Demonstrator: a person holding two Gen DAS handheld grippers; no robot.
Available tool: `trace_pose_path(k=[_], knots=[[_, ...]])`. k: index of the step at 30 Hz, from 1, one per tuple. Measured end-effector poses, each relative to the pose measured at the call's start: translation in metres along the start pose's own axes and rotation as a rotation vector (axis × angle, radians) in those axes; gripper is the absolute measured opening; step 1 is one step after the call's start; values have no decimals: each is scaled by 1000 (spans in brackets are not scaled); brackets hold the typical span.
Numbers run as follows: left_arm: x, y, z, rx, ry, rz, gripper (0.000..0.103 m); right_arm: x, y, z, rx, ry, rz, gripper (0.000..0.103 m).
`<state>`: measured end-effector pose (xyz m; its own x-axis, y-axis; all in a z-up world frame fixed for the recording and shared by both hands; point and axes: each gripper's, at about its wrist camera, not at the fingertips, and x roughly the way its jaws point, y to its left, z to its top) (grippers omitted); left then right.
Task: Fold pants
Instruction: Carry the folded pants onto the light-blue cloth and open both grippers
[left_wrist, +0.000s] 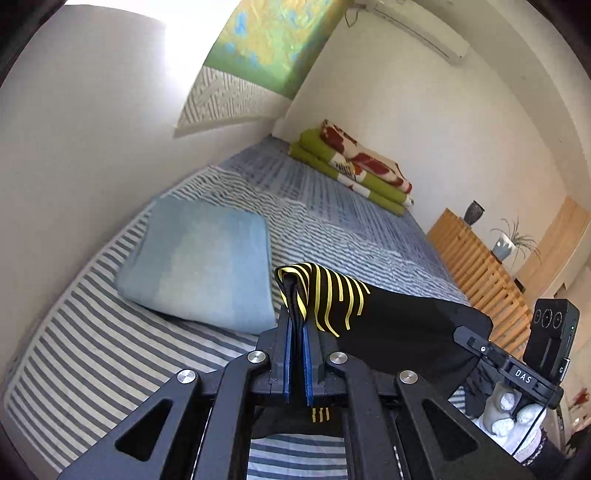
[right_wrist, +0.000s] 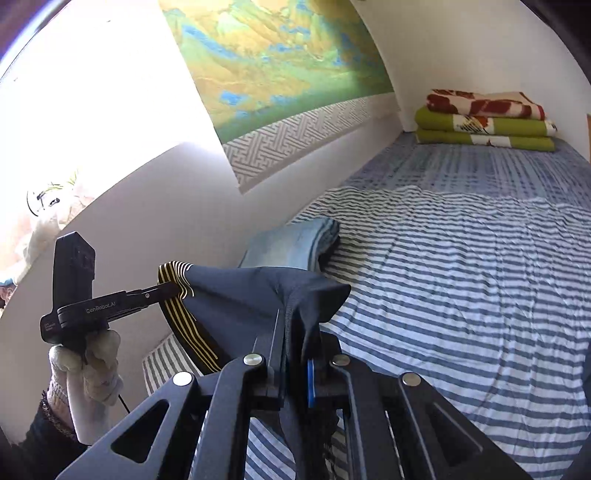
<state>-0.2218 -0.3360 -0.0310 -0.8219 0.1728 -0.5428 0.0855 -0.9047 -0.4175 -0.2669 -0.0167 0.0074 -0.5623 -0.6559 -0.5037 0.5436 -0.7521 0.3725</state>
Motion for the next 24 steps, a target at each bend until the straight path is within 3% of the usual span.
trace_pose_path(k=[5,9,17,24], knots=[[-20,46,48,7,-76,57,4,42,39,35,-53,-25,52,6],[1,85,87,6,-101,92,4,90,57,65,-87,-33,63,6],[132,195,150,-118,-40,139,4,232,34,120,-50,3,50,6],[231,252,161,-165,25,197,4,351,-20,134,40,79,-30,7]])
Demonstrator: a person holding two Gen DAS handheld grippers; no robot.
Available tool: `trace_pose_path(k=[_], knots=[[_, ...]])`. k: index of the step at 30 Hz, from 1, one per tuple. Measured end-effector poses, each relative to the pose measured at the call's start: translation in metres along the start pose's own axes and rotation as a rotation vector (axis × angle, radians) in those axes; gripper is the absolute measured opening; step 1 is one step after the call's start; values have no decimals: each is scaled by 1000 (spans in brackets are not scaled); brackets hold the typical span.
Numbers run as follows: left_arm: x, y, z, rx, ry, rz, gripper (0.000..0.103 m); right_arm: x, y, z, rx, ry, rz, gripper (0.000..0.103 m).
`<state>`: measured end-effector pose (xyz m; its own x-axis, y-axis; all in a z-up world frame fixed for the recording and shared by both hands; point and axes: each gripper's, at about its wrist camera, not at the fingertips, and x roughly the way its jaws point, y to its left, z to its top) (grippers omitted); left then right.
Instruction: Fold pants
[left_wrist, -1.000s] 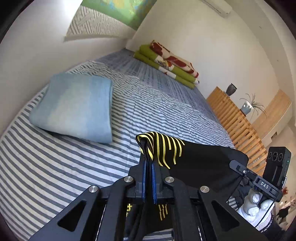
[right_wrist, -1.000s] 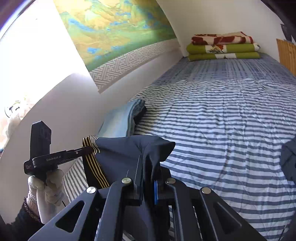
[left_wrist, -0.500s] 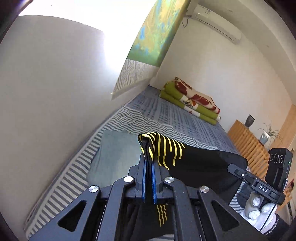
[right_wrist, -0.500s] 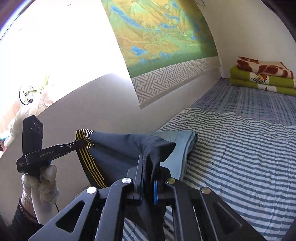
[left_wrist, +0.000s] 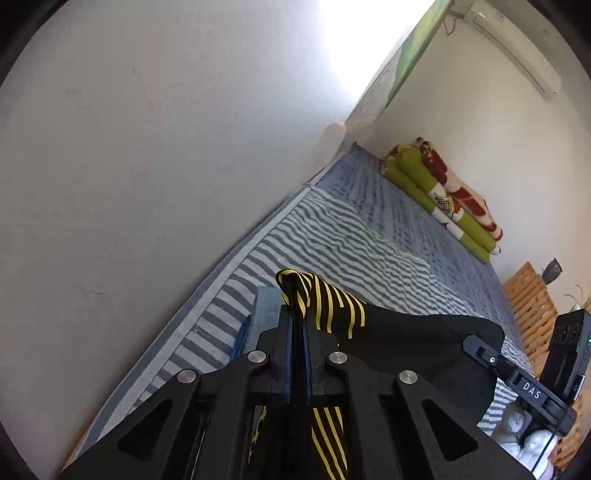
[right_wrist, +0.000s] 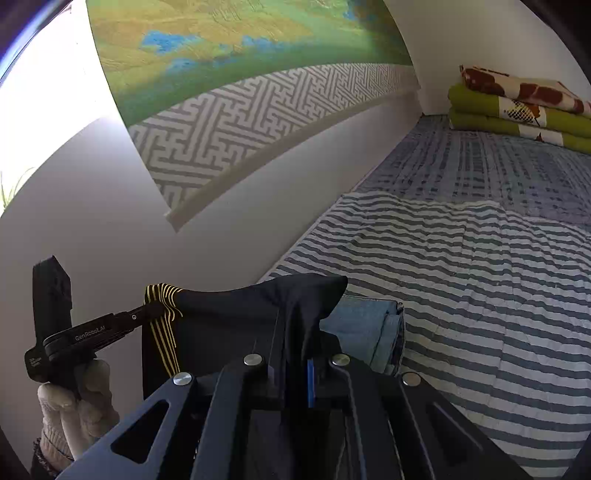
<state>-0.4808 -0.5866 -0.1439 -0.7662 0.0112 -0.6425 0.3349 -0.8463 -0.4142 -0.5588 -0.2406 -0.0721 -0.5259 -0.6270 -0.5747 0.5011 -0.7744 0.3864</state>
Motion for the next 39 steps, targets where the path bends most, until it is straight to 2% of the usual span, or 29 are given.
trace_pose_path(k=[2,3,5,7,9,11,16,19,22,24,29,32,34,36,39], knots=[[21,9,3,-32,33,21,10,25,-10,3,1,34,-29,11],[26,14,4,-59,44,38,21,33,-15,3,4,57,-48,13],[22,18,5,-97,5,53,36,43,-26,8,35,97,-85,21],[8,19,2,-95,-31,34,36,35,-40,11,98,56,-88,22],[-2,15,-3,-65,-15,1,36,18,-48,11,129,15,-71,22],[-12,4,-16,-24,23,-34,36,1,-44,5,104,3,-35,22],[-28,-28,-73,55,129,-64,36,-26,3,-40,-84,49,22,22],[-34,-38,-113,105,183,-20,37,-33,29,-77,-179,114,39,22],[-41,-38,-143,84,223,14,36,-35,46,-111,-252,178,-9,22],[-54,-41,-161,72,226,42,36,-41,49,-129,-255,233,-31,22],[-112,-55,-198,67,243,58,37,-94,50,-162,-215,299,-58,22],[-148,-83,-221,135,234,67,38,-147,50,-178,-196,273,-74,22],[-166,-100,-238,148,239,43,46,-186,47,-189,-179,249,-78,22],[-171,-116,-253,134,270,-30,56,-222,41,-203,-154,224,-89,22],[-154,-142,-277,166,298,-28,57,-270,29,-227,-102,202,-94,22]])
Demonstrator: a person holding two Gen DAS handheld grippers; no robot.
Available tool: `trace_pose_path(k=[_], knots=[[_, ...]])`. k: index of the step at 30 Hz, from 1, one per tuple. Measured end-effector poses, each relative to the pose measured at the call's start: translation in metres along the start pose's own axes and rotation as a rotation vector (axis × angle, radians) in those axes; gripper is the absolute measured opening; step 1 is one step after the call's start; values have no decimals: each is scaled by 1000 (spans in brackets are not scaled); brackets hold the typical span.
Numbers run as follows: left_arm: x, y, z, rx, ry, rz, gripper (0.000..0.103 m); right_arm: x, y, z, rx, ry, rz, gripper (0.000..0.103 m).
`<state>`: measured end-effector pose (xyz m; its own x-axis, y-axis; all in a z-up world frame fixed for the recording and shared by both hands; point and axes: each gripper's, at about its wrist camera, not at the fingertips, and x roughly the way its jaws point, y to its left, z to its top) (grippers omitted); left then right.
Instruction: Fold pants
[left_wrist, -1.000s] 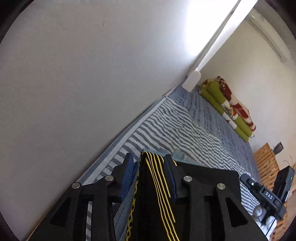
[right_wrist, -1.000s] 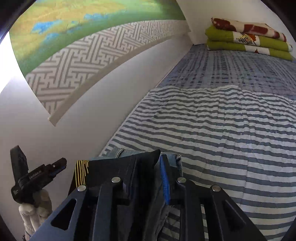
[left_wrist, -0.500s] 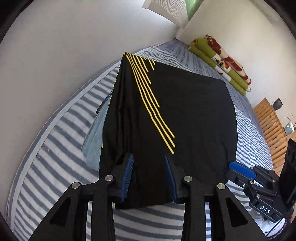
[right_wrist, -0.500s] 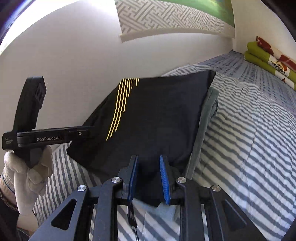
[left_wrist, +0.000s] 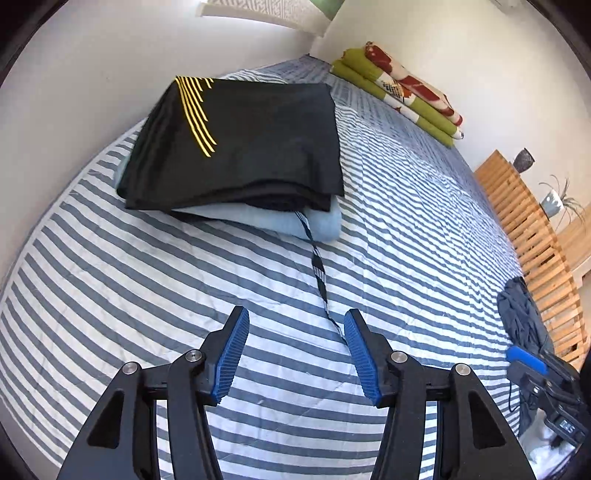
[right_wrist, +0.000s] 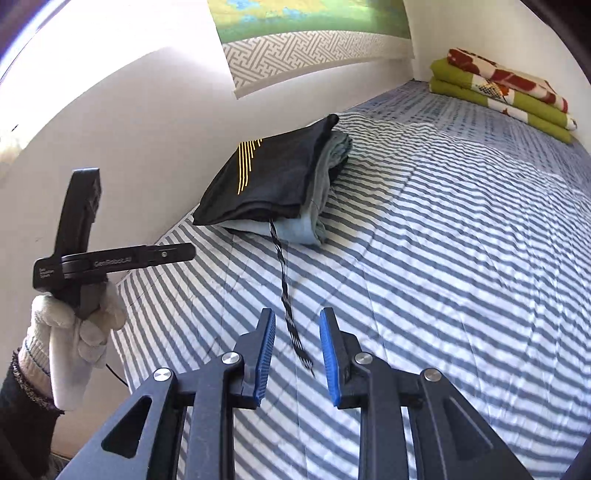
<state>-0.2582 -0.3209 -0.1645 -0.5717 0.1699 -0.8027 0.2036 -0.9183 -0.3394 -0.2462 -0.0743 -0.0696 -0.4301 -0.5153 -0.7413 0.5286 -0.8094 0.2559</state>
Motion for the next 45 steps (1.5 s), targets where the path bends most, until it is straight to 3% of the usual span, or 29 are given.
trace_pose_path(k=[4,9,13,16,19,22,23,25,29,31,34,40,41,42,44,45], knots=[[40,-18,1,-26,24,1,57,-47,-19,-34,40,-16,-48,22],[91,-4,12,-127,47,-39,57,-100,-45,-68,90,-52,-107,22],[106,-1,19,-171,50,-172,56,-121,-66,-81,140,-60,-135,22],[79,-19,39,-108,-25,-258,56,-121,-77,-82,146,-58,-167,22],[38,-37,79,-28,-129,-243,56,-118,-87,-86,155,-56,-185,22],[10,-38,129,0,-228,-137,57,-104,-94,-86,187,-42,-167,22],[7,-34,142,-8,-227,-106,56,-100,-95,-88,193,-37,-162,22],[9,-26,155,-4,-138,-80,56,-92,-96,-91,202,-23,-159,22],[19,-21,119,118,-47,-35,57,-80,-98,-97,204,5,-157,22],[32,-14,93,113,15,-65,57,-76,-101,-99,208,14,-165,22],[65,-6,59,81,72,-51,61,-71,-107,-97,234,23,-161,22],[116,3,36,-1,135,-93,60,-79,-90,-92,200,-3,-143,22],[121,3,32,-3,146,-114,51,-81,-86,-92,187,-5,-148,22],[123,2,29,-3,150,-127,28,-82,-84,-91,179,-8,-151,22],[124,-1,27,2,149,-169,16,-84,-83,-91,176,-9,-149,22],[119,-3,28,5,132,-184,16,-84,-83,-91,177,-8,-149,22]])
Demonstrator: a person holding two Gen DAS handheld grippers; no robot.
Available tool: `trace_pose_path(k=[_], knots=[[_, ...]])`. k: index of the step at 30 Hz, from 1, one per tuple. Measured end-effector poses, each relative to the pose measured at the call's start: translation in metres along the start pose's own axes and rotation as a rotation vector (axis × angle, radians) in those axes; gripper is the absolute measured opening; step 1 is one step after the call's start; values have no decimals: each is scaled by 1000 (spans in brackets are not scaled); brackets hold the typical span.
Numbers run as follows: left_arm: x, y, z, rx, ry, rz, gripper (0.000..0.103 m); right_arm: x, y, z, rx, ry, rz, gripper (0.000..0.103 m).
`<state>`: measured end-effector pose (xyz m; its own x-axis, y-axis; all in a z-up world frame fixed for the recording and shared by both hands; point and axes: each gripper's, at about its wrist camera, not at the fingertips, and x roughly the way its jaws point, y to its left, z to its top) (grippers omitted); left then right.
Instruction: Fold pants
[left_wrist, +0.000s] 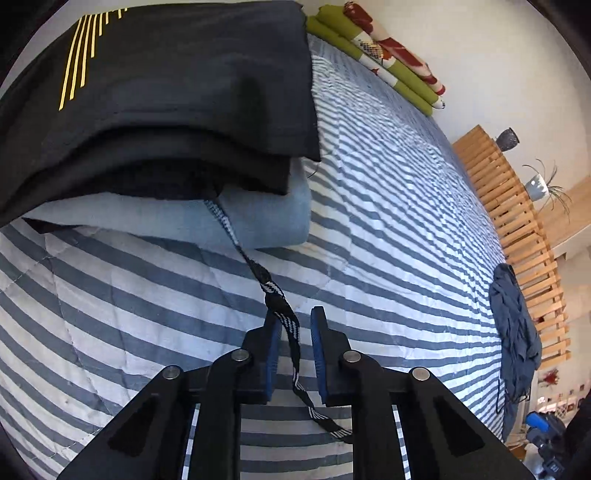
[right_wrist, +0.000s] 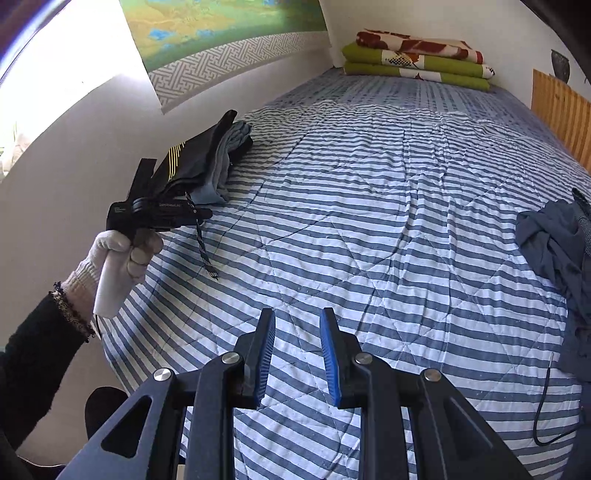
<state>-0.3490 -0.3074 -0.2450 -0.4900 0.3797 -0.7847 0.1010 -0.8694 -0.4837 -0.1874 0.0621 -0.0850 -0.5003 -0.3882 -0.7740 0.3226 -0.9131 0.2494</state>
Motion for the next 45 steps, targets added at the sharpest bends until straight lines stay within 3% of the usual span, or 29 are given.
trace_pose_path(k=[5,8,10,11,12,15,20,24,29,36,45], knots=[[-57,-23,39,46,-144,-67,15,6,-3,1,0,8,-8,22],[-98,-26,84,49,-269,-20,15,14,-2,-1,5,23,-5,22],[-112,-18,115,28,-332,89,37,20,-2,-2,10,33,-1,22],[-115,-8,133,-12,-333,150,67,22,-2,-2,11,39,3,22],[-117,7,148,-65,-317,187,75,24,-1,-3,11,45,5,22],[-125,34,172,-142,-305,202,75,29,1,-4,2,55,2,22],[-142,41,168,-102,-308,245,75,29,4,-5,-26,47,-15,22],[-151,39,156,-71,-281,320,75,27,6,-3,-31,37,-13,22],[-178,23,118,-69,-307,300,75,6,15,-10,-55,10,-2,22],[-204,-60,6,78,-284,385,75,-27,17,-16,-57,-37,-48,23],[-211,-175,-120,128,-297,393,75,-80,7,-35,-59,-99,-98,25]])
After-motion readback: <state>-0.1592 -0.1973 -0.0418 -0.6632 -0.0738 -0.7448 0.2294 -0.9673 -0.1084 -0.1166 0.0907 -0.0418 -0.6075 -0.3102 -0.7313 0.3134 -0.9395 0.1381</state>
